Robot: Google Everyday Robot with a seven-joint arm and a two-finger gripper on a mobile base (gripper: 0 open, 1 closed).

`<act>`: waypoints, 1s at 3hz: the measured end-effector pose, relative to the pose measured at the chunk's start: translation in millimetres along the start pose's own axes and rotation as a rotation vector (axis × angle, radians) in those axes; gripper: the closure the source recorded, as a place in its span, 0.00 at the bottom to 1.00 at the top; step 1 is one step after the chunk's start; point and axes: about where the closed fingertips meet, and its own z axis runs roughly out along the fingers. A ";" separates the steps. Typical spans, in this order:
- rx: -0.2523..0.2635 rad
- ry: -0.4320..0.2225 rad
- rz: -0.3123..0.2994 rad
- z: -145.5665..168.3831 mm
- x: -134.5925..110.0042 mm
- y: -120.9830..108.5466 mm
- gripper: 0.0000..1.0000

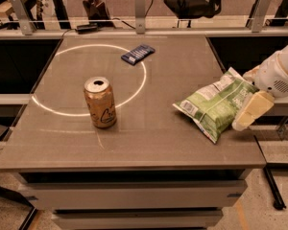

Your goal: Move green jalapeno chip bag near rxbar blueberry

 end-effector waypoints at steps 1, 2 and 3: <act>-0.057 0.001 0.003 10.9 -4.3 3.7 0.16; -0.108 0.029 0.019 19.1 -0.9 9.4 0.40; -0.133 0.053 0.048 22.5 4.9 12.4 0.63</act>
Offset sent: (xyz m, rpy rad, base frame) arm -0.0083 0.0105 -0.0271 0.0102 0.1820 0.0194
